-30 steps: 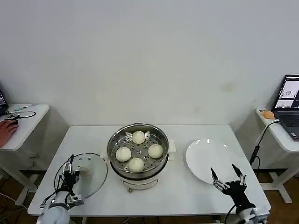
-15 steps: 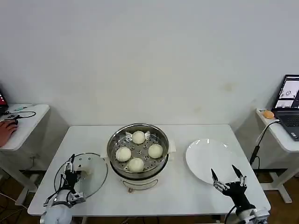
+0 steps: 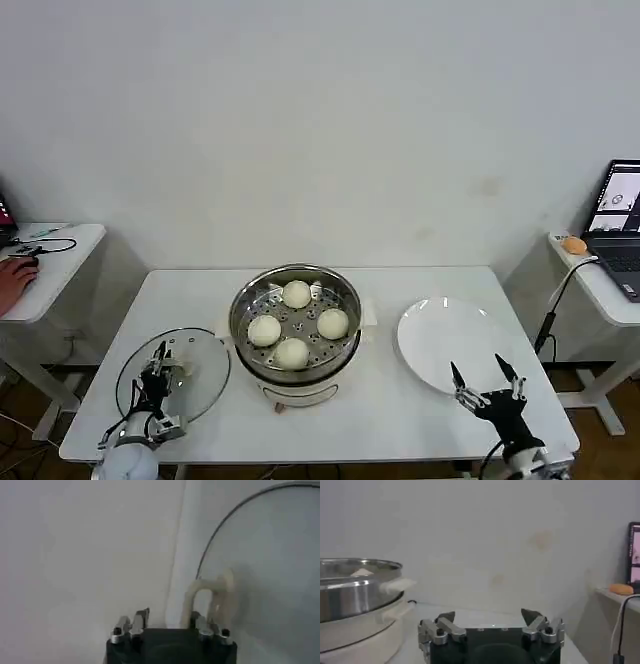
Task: Take steamed baozi put them in steamer then cover it.
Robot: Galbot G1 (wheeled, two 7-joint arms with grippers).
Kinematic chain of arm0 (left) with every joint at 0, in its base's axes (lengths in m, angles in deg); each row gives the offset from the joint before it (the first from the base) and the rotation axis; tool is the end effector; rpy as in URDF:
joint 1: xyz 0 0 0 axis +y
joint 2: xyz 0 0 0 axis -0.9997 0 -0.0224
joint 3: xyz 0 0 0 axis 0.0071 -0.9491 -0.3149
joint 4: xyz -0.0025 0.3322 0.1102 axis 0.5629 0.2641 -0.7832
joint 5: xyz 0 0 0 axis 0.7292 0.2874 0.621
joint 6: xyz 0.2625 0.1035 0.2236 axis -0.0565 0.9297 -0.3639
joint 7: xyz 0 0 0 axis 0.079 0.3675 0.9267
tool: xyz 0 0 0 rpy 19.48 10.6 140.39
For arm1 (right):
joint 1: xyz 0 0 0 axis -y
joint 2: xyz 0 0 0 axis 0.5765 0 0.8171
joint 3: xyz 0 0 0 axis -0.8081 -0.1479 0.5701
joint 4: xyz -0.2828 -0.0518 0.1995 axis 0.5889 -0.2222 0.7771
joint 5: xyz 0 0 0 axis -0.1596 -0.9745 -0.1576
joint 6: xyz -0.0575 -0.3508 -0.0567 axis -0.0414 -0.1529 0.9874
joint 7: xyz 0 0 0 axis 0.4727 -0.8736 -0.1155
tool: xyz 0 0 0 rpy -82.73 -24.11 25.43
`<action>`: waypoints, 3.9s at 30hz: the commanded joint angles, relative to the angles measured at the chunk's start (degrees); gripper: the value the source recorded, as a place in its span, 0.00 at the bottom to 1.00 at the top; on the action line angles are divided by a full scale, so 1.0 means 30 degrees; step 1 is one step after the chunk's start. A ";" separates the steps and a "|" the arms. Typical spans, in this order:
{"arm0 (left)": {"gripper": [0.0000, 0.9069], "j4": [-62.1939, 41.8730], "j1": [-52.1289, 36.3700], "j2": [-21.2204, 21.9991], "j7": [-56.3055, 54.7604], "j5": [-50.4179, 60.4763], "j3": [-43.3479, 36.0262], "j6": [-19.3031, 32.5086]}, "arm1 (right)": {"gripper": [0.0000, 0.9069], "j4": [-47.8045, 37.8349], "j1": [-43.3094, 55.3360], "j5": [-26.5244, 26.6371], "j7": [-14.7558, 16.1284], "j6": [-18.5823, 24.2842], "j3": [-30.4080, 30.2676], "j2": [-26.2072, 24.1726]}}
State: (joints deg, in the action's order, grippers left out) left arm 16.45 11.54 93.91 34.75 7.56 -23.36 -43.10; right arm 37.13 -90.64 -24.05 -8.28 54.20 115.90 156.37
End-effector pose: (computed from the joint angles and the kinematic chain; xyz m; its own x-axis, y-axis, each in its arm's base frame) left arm 0.2729 0.1622 -0.4473 -0.9756 -0.1558 0.1548 0.1328 0.1429 0.9808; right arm 0.1586 -0.1188 -0.3164 -0.9901 -0.0950 0.1031 -0.1023 0.9924 -0.0678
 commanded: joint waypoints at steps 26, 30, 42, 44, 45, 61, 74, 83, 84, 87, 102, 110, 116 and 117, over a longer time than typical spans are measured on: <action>0.00 0.4057 0.1383 -0.1243 0.0844 -0.0301 0.0871 -0.3047 | 1.00 -0.0275 0.0565 0.0343 -0.0009 0.0148 -0.0265 0.0088; 0.00 0.4145 0.1437 -0.1943 0.0935 -0.0431 0.1169 -0.3058 | 1.00 -0.0298 0.0553 0.0399 0.0006 0.0245 -0.0273 0.0095; 0.00 0.6202 0.1453 -0.2760 0.1300 -0.1078 0.1884 -0.3580 | 1.00 -0.0354 0.0612 0.0218 -0.0111 0.0081 -0.0276 0.0131; 0.00 0.6599 0.1278 -0.2811 0.1324 -0.1036 0.1826 -0.3814 | 1.00 -0.0332 0.0596 0.0217 -0.0117 0.0073 -0.0271 0.0142; 0.00 0.7160 0.1112 -0.2906 0.1353 -0.1000 0.1789 -0.4005 | 1.00 -0.0297 0.0553 0.0209 -0.0124 0.0074 -0.0265 0.0147; 0.00 1.2225 -0.0752 -0.5270 0.3722 -0.3872 -0.2365 -0.7423 | 1.00 -0.0232 0.0536 0.0096 -0.0142 -0.0132 -0.0031 0.0328; 0.00 1.2854 -0.4132 -0.5357 0.6026 0.0219 -1.0582 -1.2370 | 1.00 -0.0089 0.0606 -0.0351 -0.0081 -0.0456 0.0074 0.0783; 0.00 1.1527 -0.5457 -0.3243 0.8193 0.3547 -1.1860 -1.3225 | 1.00 -0.0247 0.1224 -0.0359 0.0006 -0.1042 -0.0024 0.0596; 0.00 1.1410 -0.5526 -0.3096 0.8382 0.3861 -1.1908 -1.3223 | 1.00 -0.0288 0.1354 -0.0372 0.0016 -0.1081 -0.0040 0.0526; 0.00 1.1252 -0.5592 -0.2952 0.8909 0.4015 -1.2163 -1.3239 | 1.00 -0.0398 0.1617 -0.0339 0.0059 -0.1278 -0.0156 0.0453; 0.00 1.1328 -0.4256 -0.0696 0.9679 0.5168 -1.1987 -1.3254 | 1.00 -0.0917 0.2767 -0.0715 -0.0077 -0.2448 -0.0731 -0.0607; 0.00 1.1280 -0.3687 0.0285 0.9947 0.5963 -1.2204 -1.3250 | 1.00 -0.1022 0.2812 -0.0759 -0.0004 -0.2364 -0.0889 -0.0570; 0.00 1.1256 -0.3999 0.0636 1.0036 0.5921 -1.2447 -1.3250 | 1.00 -0.1074 0.2881 -0.0803 0.0039 -0.2362 -0.0854 -0.0556; 0.00 1.1192 -0.4055 0.0695 1.0023 0.5921 -1.2505 -1.3250 | 1.00 -0.1117 0.2893 -0.0844 0.0057 -0.2350 -0.0860 -0.0533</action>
State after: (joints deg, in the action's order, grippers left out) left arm 50.37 -0.40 93.29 63.82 23.57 -59.76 -82.51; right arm 34.03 -82.44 -26.32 -8.15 47.56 113.48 155.05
